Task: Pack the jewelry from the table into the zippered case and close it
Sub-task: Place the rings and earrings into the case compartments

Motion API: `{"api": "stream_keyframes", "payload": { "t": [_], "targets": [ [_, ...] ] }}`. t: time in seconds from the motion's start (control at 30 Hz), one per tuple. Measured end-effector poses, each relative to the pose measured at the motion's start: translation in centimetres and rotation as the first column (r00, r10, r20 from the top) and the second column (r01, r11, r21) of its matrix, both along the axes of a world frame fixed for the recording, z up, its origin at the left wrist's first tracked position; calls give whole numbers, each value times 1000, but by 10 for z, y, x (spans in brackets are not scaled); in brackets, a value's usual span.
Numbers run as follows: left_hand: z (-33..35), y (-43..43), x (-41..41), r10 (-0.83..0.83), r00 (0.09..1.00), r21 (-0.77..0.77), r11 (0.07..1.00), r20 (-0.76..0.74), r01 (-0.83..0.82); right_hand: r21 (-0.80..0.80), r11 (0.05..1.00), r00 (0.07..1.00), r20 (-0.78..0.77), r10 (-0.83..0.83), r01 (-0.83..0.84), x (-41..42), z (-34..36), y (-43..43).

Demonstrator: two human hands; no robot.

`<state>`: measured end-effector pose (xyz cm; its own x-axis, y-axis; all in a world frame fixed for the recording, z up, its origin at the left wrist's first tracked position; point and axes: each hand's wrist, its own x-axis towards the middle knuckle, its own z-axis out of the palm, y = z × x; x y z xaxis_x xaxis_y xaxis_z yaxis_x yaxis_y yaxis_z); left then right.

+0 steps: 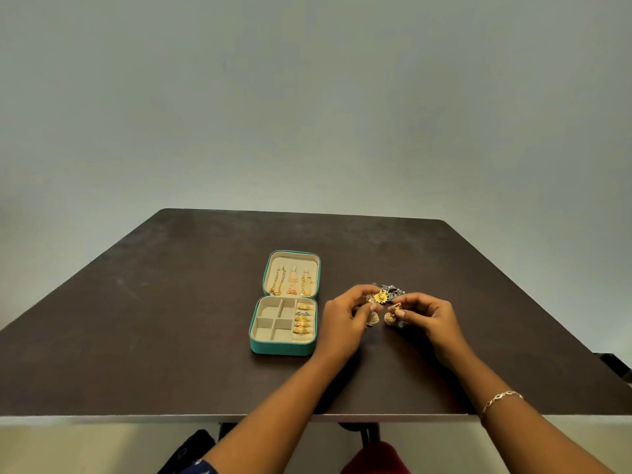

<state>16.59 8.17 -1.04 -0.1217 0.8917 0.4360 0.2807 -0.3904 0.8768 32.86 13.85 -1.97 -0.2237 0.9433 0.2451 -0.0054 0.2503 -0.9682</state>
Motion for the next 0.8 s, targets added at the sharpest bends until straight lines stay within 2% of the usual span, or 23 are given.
{"api": "stream_keyframes", "payload": {
  "t": [0.17,0.23,0.33,0.43,0.67,0.8],
  "targets": [
    [27,-20,-33,-53,999,52,997,8,53,25,1000,1000,13,-12,11,-3,15,-3],
    [34,-27,-52,-55,998,55,997,-35,57,37,999,1000,13,-10,10,-8,22,-7],
    [39,-39,-84,-35,993,37,999,-115,39,-30,1000,1000,-1,-3,3,-22,33,-15],
    [37,-50,-117,51,979,42,998,-199,-44,-55,997,999,-18,45,-46,-42,44,-27],
    [27,-60,-161,281,954,53,960,-107,-277,-61,992,992,46,115,-112,-106,53,-49],
    [21,-57,-161,327,943,56,944,-58,-324,-57,985,985,53,164,-161,-139,54,-52]
  ]
}}
